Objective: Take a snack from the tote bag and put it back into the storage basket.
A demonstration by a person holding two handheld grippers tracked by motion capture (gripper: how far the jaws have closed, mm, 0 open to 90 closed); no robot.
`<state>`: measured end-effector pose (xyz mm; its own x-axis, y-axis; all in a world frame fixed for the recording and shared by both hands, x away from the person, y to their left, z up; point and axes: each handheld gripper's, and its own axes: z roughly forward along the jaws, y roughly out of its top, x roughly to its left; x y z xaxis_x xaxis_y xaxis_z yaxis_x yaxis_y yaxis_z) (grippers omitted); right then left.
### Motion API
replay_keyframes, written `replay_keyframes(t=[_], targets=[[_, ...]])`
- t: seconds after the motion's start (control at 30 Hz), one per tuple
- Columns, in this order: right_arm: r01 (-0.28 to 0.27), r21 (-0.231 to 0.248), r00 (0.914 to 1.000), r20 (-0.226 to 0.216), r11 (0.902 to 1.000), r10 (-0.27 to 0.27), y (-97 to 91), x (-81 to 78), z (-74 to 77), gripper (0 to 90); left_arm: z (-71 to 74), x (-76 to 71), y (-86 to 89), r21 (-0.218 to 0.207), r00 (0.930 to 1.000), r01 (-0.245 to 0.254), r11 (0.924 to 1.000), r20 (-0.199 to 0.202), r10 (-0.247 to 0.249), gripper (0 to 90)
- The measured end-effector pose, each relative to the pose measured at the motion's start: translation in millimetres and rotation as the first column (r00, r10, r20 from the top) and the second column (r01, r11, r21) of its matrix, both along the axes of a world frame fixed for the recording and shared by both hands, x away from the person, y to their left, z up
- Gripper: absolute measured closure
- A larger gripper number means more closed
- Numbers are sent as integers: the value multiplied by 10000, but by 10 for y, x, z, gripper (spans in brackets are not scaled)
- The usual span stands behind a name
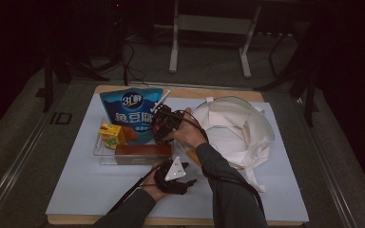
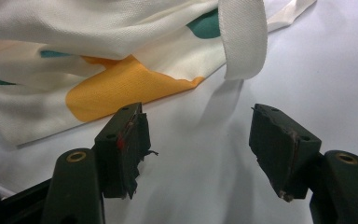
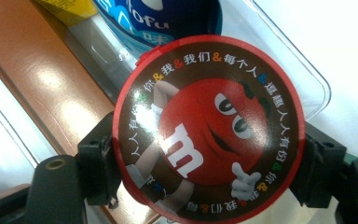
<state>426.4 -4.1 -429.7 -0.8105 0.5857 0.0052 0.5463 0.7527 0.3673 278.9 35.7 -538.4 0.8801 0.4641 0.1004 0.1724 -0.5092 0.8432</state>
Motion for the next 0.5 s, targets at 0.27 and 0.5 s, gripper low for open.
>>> replay_keyframes(t=[0.27, 0.5], targets=[[151, 439, 9996, -254, 9989, -139, -70, 28, 79, 285, -1, -2, -2, -4, 10000, -2, 10000, -1, 2, 358], [176, 449, 9998, -140, 9988, -170, -164, 40, 103, 286, 0, -1, -1, -7, 10000, -3, 10000, -9, 3, 358]])
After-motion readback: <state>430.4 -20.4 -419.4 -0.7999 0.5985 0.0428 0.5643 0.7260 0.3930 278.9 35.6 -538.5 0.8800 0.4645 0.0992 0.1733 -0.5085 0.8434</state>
